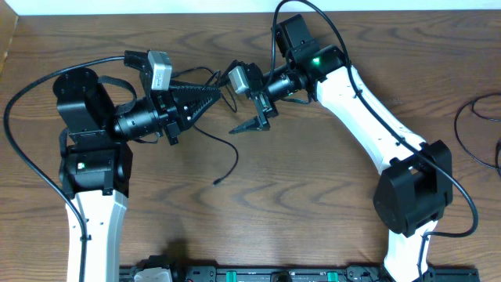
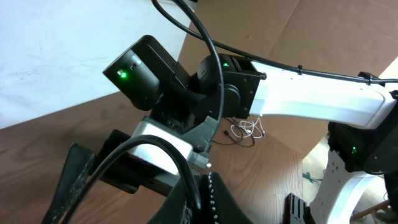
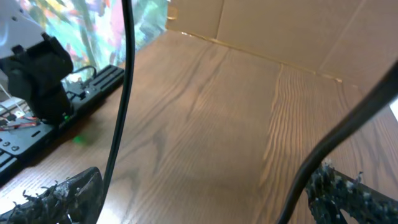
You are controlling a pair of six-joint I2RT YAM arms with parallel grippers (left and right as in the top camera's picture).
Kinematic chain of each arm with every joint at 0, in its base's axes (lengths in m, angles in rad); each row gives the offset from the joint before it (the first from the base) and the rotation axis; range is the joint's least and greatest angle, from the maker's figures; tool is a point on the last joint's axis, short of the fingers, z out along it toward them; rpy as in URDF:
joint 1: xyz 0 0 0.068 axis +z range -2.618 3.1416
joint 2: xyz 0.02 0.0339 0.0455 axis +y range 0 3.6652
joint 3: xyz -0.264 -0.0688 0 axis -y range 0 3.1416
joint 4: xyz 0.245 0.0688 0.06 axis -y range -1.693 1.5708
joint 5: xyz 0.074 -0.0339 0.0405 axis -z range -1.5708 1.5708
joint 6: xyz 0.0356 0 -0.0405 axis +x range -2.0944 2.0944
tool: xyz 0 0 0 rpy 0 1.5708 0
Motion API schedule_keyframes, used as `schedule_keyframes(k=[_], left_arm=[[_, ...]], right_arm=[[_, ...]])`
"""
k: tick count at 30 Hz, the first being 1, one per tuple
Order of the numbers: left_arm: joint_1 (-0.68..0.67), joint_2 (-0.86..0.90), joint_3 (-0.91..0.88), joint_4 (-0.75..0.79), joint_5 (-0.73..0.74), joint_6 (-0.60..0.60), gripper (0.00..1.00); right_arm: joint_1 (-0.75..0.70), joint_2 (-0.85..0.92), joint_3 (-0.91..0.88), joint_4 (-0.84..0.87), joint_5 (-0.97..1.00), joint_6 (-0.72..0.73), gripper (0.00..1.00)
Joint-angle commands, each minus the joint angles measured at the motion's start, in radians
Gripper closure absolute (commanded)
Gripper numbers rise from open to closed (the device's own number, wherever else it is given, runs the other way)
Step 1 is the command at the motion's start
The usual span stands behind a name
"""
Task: Untangle cables
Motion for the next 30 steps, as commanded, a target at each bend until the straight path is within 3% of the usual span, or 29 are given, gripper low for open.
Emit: schedule_keyframes(k=[1,22,23,24,25,26,27,30], left_arm=[[-0.002,-0.002,0.009,0.007,0.017,-0.005,0.93],[-0.002,-0.002,0.009,0.034,0.016,-0.006,0.93],[-0.002,-0.002,0.009,0.035,0.016,-0.006,0.93],[-0.002,-0.002,0.009,0.035,0.015,-0.006,0.92],[-0.002,-0.002,0.009,0.034,0.012,-0.006,0.92],[-0.002,-0.002,0.009,0.035,0.012,-0.006,0.92],[-0.002,-0.002,0.009,0.035,0.012,-0.006,0.92],[-0.002,-0.002,0.009,0.034,0.012,-0.006,0.89]], right_arm=[[0.022,0.001,0.001,0.002,-0.071,-0.035,0.01],[0.165,0.001,0.001,-0.093,-0.027,-0.034,0.04],[0.164,0.001,0.001,-0.093,-0.027,-0.034,0.12],[0.164,0.001,0.001,-0.093,-0.026,-0.034,0.29],[0.164,0.001,0.001,-0.093,-0.024,-0.034,0.57],[0.164,0.001,0.001,-0.093,-0.024,-0.034,0.73],[0.164,0.001,0.001,-0.093,-0.024,-0.034,0.98],[0.163,0.001,0.001,-0.100,-0.024,-0.034,0.99]])
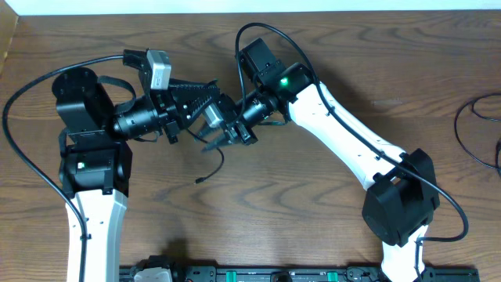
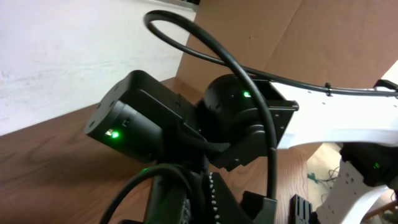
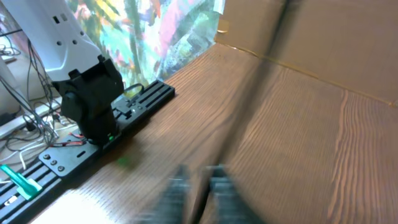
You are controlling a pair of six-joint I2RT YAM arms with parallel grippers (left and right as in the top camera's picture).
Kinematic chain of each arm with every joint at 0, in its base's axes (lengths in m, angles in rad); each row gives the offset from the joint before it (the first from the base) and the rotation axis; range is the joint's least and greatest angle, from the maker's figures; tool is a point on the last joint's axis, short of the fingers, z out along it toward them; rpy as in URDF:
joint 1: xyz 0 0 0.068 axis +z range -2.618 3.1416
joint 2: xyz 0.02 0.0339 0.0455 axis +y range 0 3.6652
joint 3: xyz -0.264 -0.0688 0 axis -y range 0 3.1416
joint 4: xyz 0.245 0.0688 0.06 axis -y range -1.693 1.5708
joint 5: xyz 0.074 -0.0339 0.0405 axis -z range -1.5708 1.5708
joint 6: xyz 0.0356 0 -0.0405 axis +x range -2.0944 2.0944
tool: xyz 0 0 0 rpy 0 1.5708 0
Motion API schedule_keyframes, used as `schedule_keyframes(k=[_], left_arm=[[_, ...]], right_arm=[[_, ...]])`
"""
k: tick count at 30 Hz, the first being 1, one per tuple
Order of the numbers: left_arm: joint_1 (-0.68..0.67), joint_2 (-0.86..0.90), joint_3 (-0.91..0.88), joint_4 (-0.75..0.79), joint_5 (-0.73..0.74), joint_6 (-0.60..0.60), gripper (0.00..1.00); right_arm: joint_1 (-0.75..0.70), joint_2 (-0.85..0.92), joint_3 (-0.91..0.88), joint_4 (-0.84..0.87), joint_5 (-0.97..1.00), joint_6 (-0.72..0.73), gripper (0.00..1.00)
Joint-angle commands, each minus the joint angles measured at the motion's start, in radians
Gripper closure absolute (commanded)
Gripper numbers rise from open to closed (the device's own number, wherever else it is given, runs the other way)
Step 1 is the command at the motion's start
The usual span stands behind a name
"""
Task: Untangle cables
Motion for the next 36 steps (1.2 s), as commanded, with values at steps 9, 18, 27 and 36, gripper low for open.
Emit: schedule_keyframes(k=[9,18,27,36], left_arm=[[-0.002,-0.005,0.009,0.008,-0.004,-0.006,0.28],[-0.002,-0.006,0.009,-0.005,-0.439,-0.166,0.11],[-0.002,-0.006,0.009,-0.243,-1.112,-0.275,0.10],[-0.002,-0.005,0.009,-0.488,-1.347,-0.274,0.10]], right_arm=[[-0.002,0.002,0.001,-0.032,0.004,-0.003,0.99],[-0.048,0.002,0.001,-0.042,0.161,0.100,0.99],[-0.208,0.002,0.001,-0.023,0.361,0.338,0.99],[-0.486,0.001,0.048,0.079,1.071,0.722,0.99]])
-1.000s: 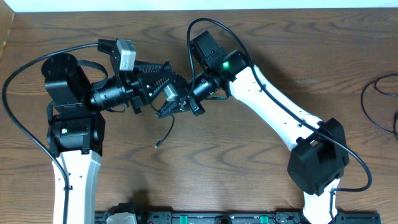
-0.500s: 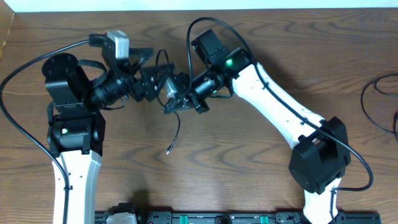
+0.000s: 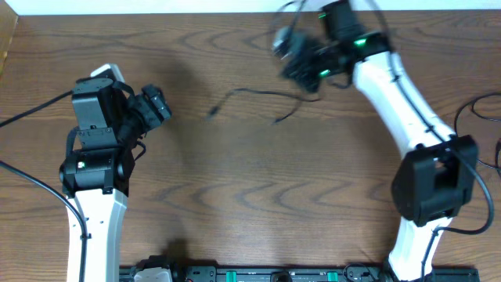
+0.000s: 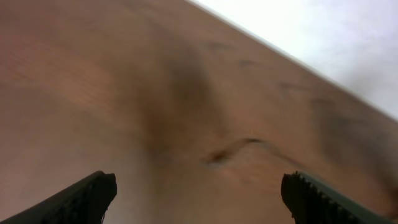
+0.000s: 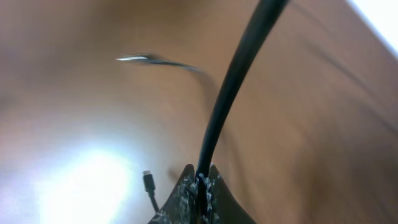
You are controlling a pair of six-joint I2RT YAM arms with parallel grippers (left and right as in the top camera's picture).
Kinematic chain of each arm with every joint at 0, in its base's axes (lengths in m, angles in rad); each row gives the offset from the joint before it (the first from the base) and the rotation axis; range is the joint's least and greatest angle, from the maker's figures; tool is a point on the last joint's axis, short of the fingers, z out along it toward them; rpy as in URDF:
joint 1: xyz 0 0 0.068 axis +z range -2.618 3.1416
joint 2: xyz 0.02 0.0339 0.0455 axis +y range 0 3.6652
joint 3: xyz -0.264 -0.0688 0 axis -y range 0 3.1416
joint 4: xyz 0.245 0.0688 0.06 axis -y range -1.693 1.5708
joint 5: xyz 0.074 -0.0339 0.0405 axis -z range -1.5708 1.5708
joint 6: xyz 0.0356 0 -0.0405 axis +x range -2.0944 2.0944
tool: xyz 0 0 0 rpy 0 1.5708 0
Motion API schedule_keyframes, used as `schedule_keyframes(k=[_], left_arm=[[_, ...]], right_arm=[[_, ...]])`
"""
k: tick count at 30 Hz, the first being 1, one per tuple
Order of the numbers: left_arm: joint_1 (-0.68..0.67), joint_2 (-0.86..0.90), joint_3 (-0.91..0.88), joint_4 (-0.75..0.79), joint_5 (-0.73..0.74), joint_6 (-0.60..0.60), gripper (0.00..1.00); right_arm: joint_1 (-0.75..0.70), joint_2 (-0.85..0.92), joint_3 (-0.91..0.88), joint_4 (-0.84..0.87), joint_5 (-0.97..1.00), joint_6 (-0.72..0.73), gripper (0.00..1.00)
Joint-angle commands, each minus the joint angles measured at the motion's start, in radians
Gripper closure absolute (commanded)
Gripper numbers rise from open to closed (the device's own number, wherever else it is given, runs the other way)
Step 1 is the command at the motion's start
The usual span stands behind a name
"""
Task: Untangle cables
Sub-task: 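Carry the black cable rightward off the table edge with the right gripper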
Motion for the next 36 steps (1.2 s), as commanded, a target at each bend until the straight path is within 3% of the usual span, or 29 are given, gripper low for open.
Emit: schedule_keyframes(k=[1,7,12,17,28,36], left_arm=[[-0.001,-0.006,0.010,-0.026,-0.113,-0.009,0.10],[-0.001,-0.006,0.010,-0.082,-0.113,-0.010,0.10],[-0.001,-0.005,0.010,-0.106,-0.098,-0.010,0.10],[-0.001,-0.005,0.010,-0.124,-0.098,-0.009,0.09],[-0.001,-0.005,0.010,-0.163,-0.098,0.035,0.07],[-0.001,-0.005,0.010,-0.185,-0.097,0.035,0.07]], right_arm=[[-0.111,0.000,0.061,0.016,0.390,0.195,0.99],[-0.333,0.000,0.269,-0.003,0.696,0.267,0.99],[-0.492,0.000,0.424,-0.074,0.718,0.282,0.99],[-0.641,-0.016,0.457,-0.090,0.712,0.346,0.99],[-0.983,-0.018,0.428,0.002,0.275,0.457,0.99],[-1.170,0.016,0.291,0.110,0.064,0.576,0.99]])
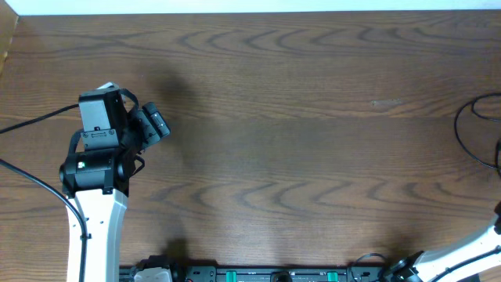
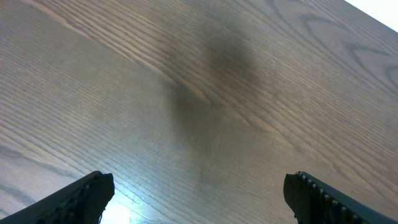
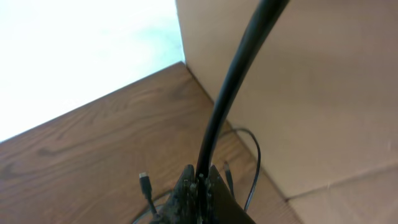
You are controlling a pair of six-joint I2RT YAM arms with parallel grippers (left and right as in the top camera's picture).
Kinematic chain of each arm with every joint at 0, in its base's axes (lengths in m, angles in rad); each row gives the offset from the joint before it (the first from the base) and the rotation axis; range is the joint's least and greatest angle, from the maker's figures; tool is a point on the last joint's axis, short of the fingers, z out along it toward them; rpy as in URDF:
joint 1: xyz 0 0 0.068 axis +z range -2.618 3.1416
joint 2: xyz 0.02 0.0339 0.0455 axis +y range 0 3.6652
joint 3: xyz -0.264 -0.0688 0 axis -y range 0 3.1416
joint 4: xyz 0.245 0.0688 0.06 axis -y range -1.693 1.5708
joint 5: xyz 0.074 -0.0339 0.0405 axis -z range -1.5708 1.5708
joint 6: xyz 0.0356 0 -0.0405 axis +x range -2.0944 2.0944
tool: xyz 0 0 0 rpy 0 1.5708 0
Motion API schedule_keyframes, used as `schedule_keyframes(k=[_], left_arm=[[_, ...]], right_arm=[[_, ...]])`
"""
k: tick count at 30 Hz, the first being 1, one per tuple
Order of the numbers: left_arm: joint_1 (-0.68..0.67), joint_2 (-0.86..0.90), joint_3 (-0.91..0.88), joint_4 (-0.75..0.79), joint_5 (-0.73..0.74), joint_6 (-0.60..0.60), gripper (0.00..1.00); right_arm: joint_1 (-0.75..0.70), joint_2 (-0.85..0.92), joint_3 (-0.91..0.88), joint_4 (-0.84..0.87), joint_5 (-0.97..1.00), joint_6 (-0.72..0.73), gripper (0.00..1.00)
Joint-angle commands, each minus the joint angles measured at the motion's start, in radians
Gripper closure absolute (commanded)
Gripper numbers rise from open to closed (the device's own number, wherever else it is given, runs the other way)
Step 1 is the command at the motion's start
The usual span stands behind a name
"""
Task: Untangle cables
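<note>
In the right wrist view my right gripper (image 3: 200, 180) is shut on a thick black cable (image 3: 233, 93) that rises out of its jaws. Beneath it lie other thin black cables (image 3: 255, 155), one ending in a small plug (image 3: 144, 180), on the wood beside a cardboard wall. The overhead view shows only a sliver of the right arm (image 1: 446, 258) at the bottom right. Cable loops (image 1: 476, 133) lie at the table's right edge. My left gripper (image 1: 156, 124) sits at the left, open (image 2: 199, 186) over bare wood with nothing between its fingers.
A cardboard wall (image 3: 311, 93) stands right behind the cables at the table's corner. A black rail (image 1: 258, 274) runs along the front edge. The wooden table (image 1: 282, 157) spreads between the two arms.
My right gripper, still shut on the black cable, has gone from the table's far middle to the right corner by the cardboard. The cable that trailed across the table's middle is gone. The left arm barely moved.
First my left gripper held the cable at the table's middle with the right gripper open beside it. Then the right gripper was pressed in against it. Later the left was open and drawn back left, the right shut on the cable far side, now at the right corner.
</note>
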Motion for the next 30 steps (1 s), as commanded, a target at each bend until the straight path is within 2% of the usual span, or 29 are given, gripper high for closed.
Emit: schedule_keyframes(k=[1,8,9,10,11,17,20,25,30], left_arm=[[-0.002,-0.005,0.010,-0.004,-0.008,0.016,0.08],[-0.001,-0.005,0.010,-0.002,0.017,0.016,0.08],[-0.001,-0.005,0.010,-0.002,0.017,0.016,0.07],[-0.001,-0.005,0.010,-0.002,0.017,0.016,0.07],[-0.001,-0.005,0.010,-0.002,0.017,0.016,0.08],[-0.001,-0.005,0.010,-0.002,0.017,0.016,0.07],[-0.001,-0.005,0.010,-0.002,0.017,0.016,0.07],[-0.001,-0.005,0.010,-0.003,0.017,0.016,0.07],[-0.001,-0.005,0.010,-0.003,0.017,0.016,0.07]], right_arm=[[-0.052,0.021,-0.069,0.014,-0.150,0.082,0.99],[-0.110,0.096,-0.105,0.009,-0.146,0.258,0.99],[-0.115,0.098,-0.105,0.002,-0.137,0.288,0.82],[-0.119,0.100,-0.105,-0.006,-0.121,0.313,0.37],[-0.121,0.100,-0.105,-0.019,-0.090,0.337,0.01],[-0.121,0.100,-0.105,-0.237,0.246,0.621,0.01],[-0.122,0.100,-0.105,-0.312,0.333,0.796,0.01],[-0.127,0.100,-0.105,-0.479,0.324,1.078,0.01],[-0.126,0.100,-0.105,-0.559,0.093,1.219,0.01]])
